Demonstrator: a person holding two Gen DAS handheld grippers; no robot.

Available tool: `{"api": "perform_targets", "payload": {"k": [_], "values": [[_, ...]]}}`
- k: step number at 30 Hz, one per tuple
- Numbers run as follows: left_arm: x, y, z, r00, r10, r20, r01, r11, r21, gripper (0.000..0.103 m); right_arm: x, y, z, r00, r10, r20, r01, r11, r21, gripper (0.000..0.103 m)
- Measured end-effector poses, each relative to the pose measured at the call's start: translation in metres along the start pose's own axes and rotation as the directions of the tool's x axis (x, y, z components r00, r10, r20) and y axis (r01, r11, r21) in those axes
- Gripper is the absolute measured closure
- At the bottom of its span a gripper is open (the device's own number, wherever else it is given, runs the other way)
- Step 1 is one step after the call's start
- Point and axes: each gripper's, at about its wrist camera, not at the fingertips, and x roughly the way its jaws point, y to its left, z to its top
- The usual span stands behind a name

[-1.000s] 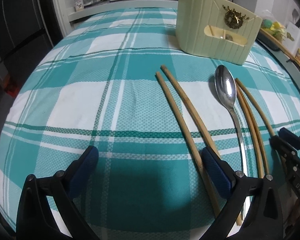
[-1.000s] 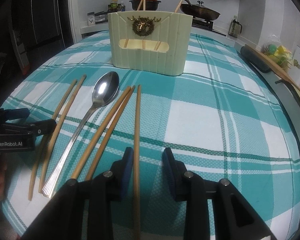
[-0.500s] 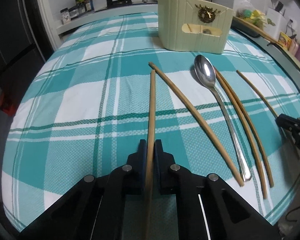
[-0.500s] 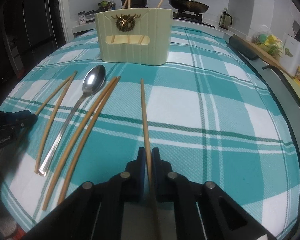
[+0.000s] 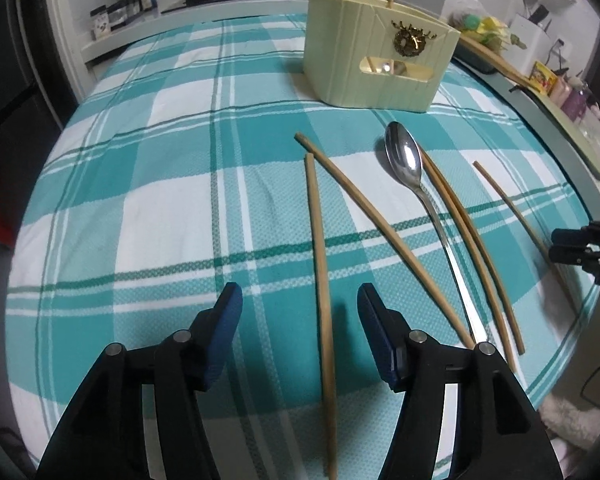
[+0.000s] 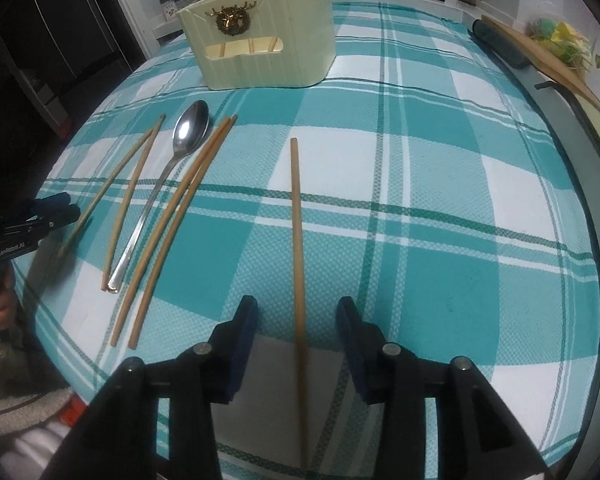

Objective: Organize utensils
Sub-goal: 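Close the left tool on a wooden chopstick while the right tool grasps another chopstick, then lift both held chopsticks and carry them over the cream holder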

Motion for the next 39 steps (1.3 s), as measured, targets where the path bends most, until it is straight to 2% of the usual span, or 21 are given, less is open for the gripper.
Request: {"api": "perform_targets", "payload": {"k": [3, 10, 14, 16, 17, 18, 20, 21, 23, 26, 29, 31, 35, 39], "values": [[0.012, -0.004, 0.017, 1.0, 0.004, -0.025, -0.002, 0.999, 0.048, 0.041, 0.005, 0.002, 0.022, 0.998, 0.038, -0.042, -0.039, 0.999, -0.023, 0.061], [0.049, -0.006, 0.05, 0.994, 0.043, -0.098, -0.032, 0.993, 0.116, 0.043, 0.048, 0.001, 0.072, 0.989, -0.003, -0.145, -0.01, 0.996, -0.085, 0.061], [0.061, -0.003, 0.065, 0.991, 0.037, -0.131, -0.024, 0.994, 0.103, 0.043, 0.063, 0.005, 0.099, 0.989, -0.033, -0.143, 0.019, 0.995, -0.096, 0.061], [0.065, -0.003, 0.07, 0.988, 0.035, -0.153, -0.019, 0.995, 0.103, 0.043, 0.07, 0.009, 0.108, 0.989, -0.052, -0.138, 0.037, 0.993, -0.109, 0.064], [0.066, -0.005, 0.072, 0.986, 0.038, -0.162, -0.021, 0.994, 0.107, 0.045, 0.073, 0.012, 0.112, 0.989, -0.073, -0.132, 0.057, 0.991, -0.121, 0.073], [0.066, -0.006, 0.073, 0.985, 0.035, -0.167, -0.017, 0.994, 0.107, 0.052, 0.075, 0.014, 0.115, 0.988, -0.095, -0.125, 0.078, 0.988, -0.132, 0.083], [0.065, -0.011, 0.075, 0.986, 0.027, -0.165, -0.006, 0.992, 0.125, 0.076, 0.078, 0.016, 0.12, 0.988, -0.099, -0.119, 0.083, 0.988, -0.132, 0.096], [0.065, -0.013, 0.075, 0.986, 0.022, -0.164, 0.0, 0.991, 0.131, 0.096, 0.079, 0.016, 0.121, 0.988, -0.1, -0.115, 0.084, 0.988, -0.132, 0.096], [0.063, -0.016, 0.075, 0.987, 0.033, -0.154, -0.014, 0.992, 0.127, 0.097, 0.079, 0.017, 0.124, 0.99, -0.093, -0.103, 0.079, 0.989, -0.125, 0.097], [0.049, -0.016, 0.074, 0.995, 0.02, -0.099, -0.01, 0.995, 0.099, 0.098, 0.065, 0.009, 0.125, 0.998, -0.049, -0.048, 0.045, 0.996, -0.077, 0.097], [0.016, -0.01, 0.077, 1.0, -0.002, -0.001, 0.002, 0.999, 0.053, 0.098, 0.031, 0.004, 0.123, 0.999, -0.012, 0.045, 0.014, 0.999, -0.042, 0.097], [-0.01, -0.006, 0.081, 0.997, -0.017, 0.069, 0.015, 1.0, 0.027, 0.098, 0.004, 0.005, 0.122, 0.993, 0.006, 0.114, -0.002, 0.999, -0.036, 0.097], [-0.069, 0.001, 0.084, 0.976, -0.049, 0.214, 0.053, 0.999, -0.01, 0.098, -0.057, 0.015, 0.117, 0.967, 0.03, 0.253, -0.017, 0.998, -0.053, 0.097], [-0.118, 0.001, 0.081, 0.94, -0.079, 0.333, 0.088, 0.996, -0.012, 0.098, -0.109, 0.026, 0.108, 0.924, 0.047, 0.379, -0.017, 0.997, -0.082, 0.097]]}}
